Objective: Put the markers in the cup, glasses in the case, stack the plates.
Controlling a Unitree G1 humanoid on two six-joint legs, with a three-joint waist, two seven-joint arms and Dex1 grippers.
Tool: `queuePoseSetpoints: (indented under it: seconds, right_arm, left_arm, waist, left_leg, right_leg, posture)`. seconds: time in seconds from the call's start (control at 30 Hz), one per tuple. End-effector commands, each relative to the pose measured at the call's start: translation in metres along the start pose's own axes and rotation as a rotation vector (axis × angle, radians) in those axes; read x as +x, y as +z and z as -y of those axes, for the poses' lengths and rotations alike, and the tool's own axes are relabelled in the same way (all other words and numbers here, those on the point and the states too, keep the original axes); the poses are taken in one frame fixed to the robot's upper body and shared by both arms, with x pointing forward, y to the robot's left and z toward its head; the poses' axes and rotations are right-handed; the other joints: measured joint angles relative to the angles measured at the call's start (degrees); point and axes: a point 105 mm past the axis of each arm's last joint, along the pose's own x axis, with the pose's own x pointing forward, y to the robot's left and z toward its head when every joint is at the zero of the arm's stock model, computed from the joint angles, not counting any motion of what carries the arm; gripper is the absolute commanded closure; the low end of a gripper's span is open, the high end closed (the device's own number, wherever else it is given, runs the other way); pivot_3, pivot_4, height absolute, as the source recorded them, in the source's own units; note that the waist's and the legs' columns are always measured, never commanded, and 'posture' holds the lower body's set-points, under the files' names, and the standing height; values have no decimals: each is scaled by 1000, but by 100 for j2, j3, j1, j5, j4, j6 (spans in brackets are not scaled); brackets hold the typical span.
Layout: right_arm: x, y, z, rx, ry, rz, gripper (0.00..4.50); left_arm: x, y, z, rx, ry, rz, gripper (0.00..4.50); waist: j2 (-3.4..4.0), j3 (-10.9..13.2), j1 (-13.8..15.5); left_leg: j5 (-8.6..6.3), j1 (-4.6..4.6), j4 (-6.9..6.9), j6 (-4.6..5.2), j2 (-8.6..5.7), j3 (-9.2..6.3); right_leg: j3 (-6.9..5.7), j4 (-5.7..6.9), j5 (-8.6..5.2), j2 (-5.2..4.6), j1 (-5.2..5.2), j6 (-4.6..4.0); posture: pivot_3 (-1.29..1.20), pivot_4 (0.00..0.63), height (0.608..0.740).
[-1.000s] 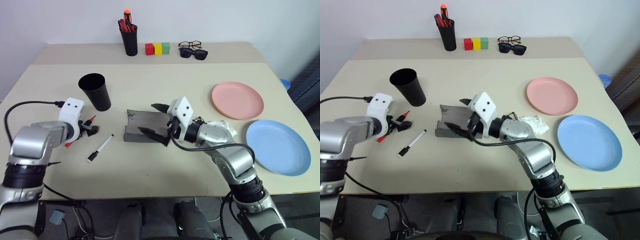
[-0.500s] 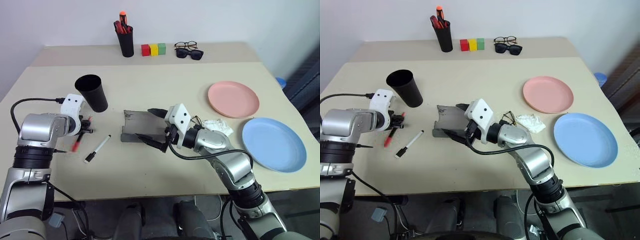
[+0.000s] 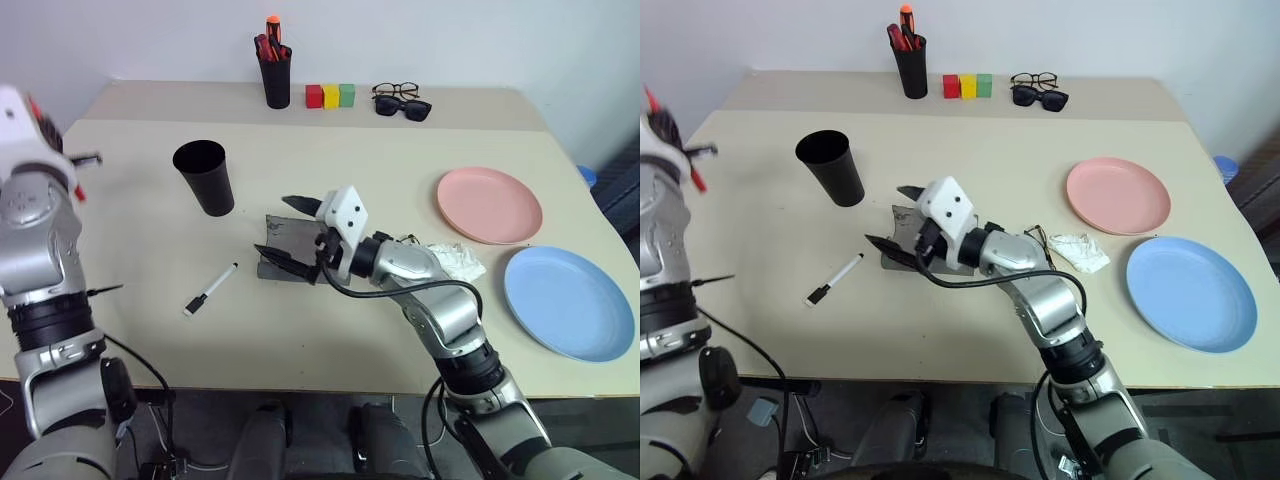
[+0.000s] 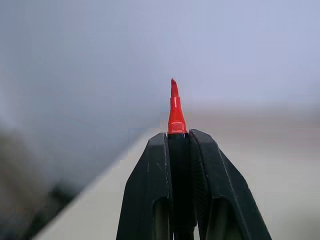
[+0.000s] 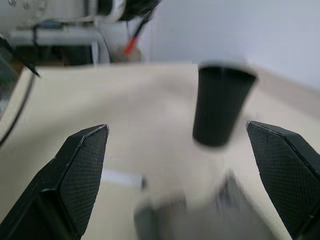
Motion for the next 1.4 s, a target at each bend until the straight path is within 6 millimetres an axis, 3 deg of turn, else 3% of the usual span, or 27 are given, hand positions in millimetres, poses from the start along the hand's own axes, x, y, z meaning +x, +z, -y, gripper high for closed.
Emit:
queuePoseSetpoints:
  seconds: [0.03, 0.13, 0.27, 0.53, 0.63, 0.83, 0.93, 1.0, 1.17, 1.2, 1.27, 1.37, 1.4]
  right_arm:
    - [2, 14, 11, -33, -57, 68, 0]
    - [4, 16, 11, -36, -67, 81, 0]
    - [4, 16, 12, -40, -89, 85, 0]
    - [-2, 16, 19, -43, -136, 78, 0]
    - [-2, 16, 17, -47, -123, 77, 0]
    - [2, 17, 14, -48, -95, 82, 0]
    - [3, 18, 14, -47, -87, 85, 0]
    - [4, 18, 13, -48, -80, 85, 0]
    - [-4, 15, 18, -79, -77, 61, 0]
    - [-10, 13, 24, -91, -79, 44, 0]
    - [-21, 8, 33, -109, -78, 8, 0]
    - [-47, -3, 55, -136, -78, -78, 0]
    - [-57, -5, 55, -103, -39, -102, 0]
  left_arm:
    - [6, 31, 43, -12, -129, 161, 4483]
    - [9, 24, 69, -6, -202, 177, 4483]
    - [7, -2, 91, 43, -258, 163, 4483]
    - [-5, -49, 93, 50, -221, 85, 4483]
    - [-9, -54, 94, 48, -220, 83, 4483]
    - [-13, -55, 92, 43, -196, 82, 1676]
    - [-15, -48, 86, 19, -169, 107, 1676]
    - [-17, -27, 80, -25, -168, 169, 1676]
    - [-43, 10, 72, -85, -369, 209, 1676]
    - [-54, 11, 70, -79, -451, 169, 1676]
    - [-72, 5, 67, -60, -564, 68, 1132]
    - [-106, -32, 59, 135, -689, -268, 52]
    - [-118, -46, 55, 196, -721, -376, 52]
  waist:
    - [-2, -2, -31]
    - [-1, -1, -114]
    - [-1, -1, -261]
    - [-1, -1, -334]
    - [-1, -1, -327]
    - [-1, -1, -314]
    - [-1, -1, -316]
    - [-1, -1, -327]
    - [-1, -1, -365]
    - [1, -1, -374]
    - [2, -1, -361]
    - [6, 3, -327]
    - [5, 5, -318]
  left_leg:
    - [0, 1, 0, 0, -12, 2]
    - [0, 3, -5, 1, -14, 12]
    - [0, 6, -9, 3, 4, 19]
    - [0, 5, -10, 3, 13, 16]
    - [0, 5, -8, 3, 12, 15]
    - [0, 4, -7, 2, 11, 14]
    - [0, 4, -8, 2, 12, 13]
    - [1, 4, -7, 2, 12, 13]
    - [1, 4, -10, 2, 16, 13]
    - [0, 6, -10, 2, 20, 18]
    - [0, 8, -12, 2, 23, 17]
    - [0, 11, -10, 3, 22, 15]
    - [0, 14, -9, 4, 22, 11]
  right_leg:
    - [0, -2, 1, 0, 1, 1]
    - [1, 1, 1, 3, -6, 2]
    - [5, 13, 1, 24, -19, 2]
    - [9, 17, 0, 33, -21, 1]
    - [9, 18, 1, 32, -21, 1]
    - [8, 18, 1, 32, -19, 1]
    - [8, 18, 1, 32, -20, 1]
    - [8, 18, 1, 33, -20, 1]
    - [9, 19, 1, 33, -21, 1]
    - [15, 19, 1, 34, -22, 1]
    - [17, 20, 0, 34, -21, 1]
    - [17, 18, 0, 33, -11, 0]
    - [14, 13, 0, 34, -3, 0]
  posture:
    - [0, 150, 740]
    - [0, 150, 740]
    - [0, 150, 740]
    - [0, 150, 740]
    - [0, 150, 740]
    - [0, 150, 740]
    - [0, 150, 740]
    - [0, 150, 740]
    - [0, 150, 740]
    - [0, 150, 740]
    - [0, 150, 740]
    - [0, 150, 740]
    - [0, 150, 740]
